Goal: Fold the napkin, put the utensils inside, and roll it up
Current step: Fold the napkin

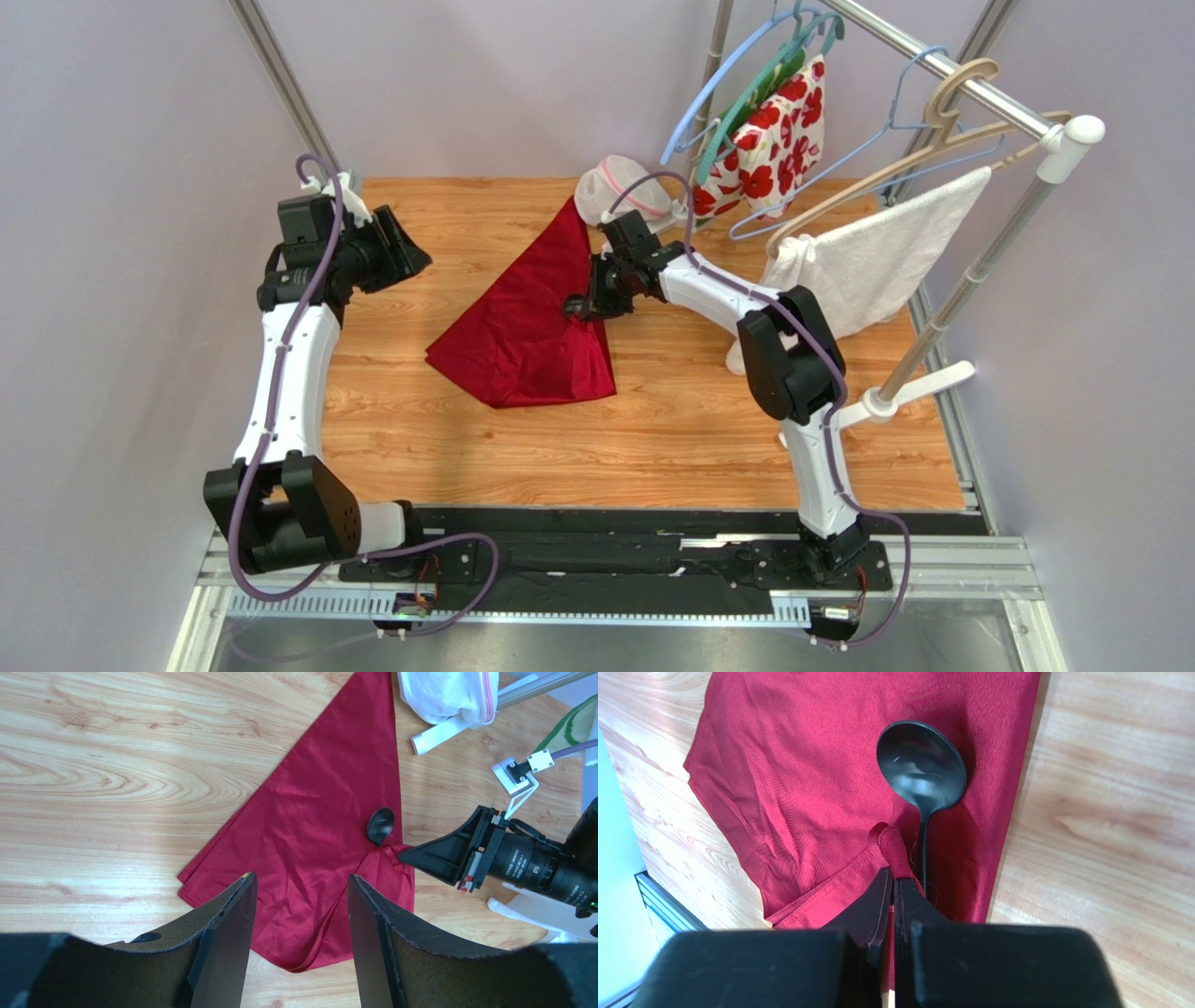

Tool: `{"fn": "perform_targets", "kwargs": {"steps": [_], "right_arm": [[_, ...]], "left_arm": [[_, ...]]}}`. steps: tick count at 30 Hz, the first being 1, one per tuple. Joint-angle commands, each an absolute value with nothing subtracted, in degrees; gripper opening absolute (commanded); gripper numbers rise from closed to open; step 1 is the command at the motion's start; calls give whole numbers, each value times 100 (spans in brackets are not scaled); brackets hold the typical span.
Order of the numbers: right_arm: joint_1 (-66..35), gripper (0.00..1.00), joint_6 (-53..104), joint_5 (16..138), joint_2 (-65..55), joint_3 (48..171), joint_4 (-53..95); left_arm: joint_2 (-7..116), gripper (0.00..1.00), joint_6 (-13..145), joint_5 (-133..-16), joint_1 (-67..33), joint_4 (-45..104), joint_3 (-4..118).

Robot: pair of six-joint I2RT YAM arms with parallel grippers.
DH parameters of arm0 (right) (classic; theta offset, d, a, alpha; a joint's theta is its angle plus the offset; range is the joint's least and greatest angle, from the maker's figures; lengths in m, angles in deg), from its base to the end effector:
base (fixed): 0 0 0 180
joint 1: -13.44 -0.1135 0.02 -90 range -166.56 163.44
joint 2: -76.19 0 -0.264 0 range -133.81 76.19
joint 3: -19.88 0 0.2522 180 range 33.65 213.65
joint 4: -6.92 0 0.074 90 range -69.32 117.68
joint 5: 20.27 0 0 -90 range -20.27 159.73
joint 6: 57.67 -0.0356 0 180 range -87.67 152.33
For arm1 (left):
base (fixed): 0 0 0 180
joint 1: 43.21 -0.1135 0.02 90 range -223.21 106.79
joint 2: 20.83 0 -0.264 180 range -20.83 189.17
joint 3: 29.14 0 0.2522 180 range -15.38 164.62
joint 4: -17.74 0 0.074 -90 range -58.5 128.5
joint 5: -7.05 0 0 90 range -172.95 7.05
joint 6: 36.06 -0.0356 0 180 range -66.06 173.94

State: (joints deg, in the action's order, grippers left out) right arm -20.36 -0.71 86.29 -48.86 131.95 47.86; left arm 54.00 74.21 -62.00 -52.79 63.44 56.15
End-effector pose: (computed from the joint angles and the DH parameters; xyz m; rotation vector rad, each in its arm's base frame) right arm 0.3941 0.2760 0.1856 -0.1436 2.6574 0.7998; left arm 0.2846 0.0351 0.3522 -0.3587 2.1537 -0.5050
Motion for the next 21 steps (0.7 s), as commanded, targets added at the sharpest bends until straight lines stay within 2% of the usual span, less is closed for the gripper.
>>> {"fn": "perform_targets", "kwargs": {"steps": [1, 4, 7, 8, 11, 21], "right_arm": [[-2004, 0, 34, 8775, -4966, 13560, 4467], [-1978, 0, -1, 8783, -5028, 13595, 4467], [-1961, 17, -19, 8827, -5063, 13630, 4450], [-1952, 31, -28, 8836, -5063, 13648, 4432], [-1952, 48, 24, 8871, -5063, 13770, 4423], [-1925, 60, 297, 9003, -4616, 13912, 4493]], "left_arm": [[5423, 59, 7451, -6089, -5340, 6226, 5634], [5432, 59, 7460, -6089, -5331, 6235, 5634], [5432, 59, 7460, -6089, -5331, 6226, 5634], [5432, 59, 7460, -6081, -5331, 6226, 5634], [5441, 59, 7460, -6072, -5331, 6226, 5634], [5458, 59, 7486, -6045, -5331, 6226, 5625]]}}
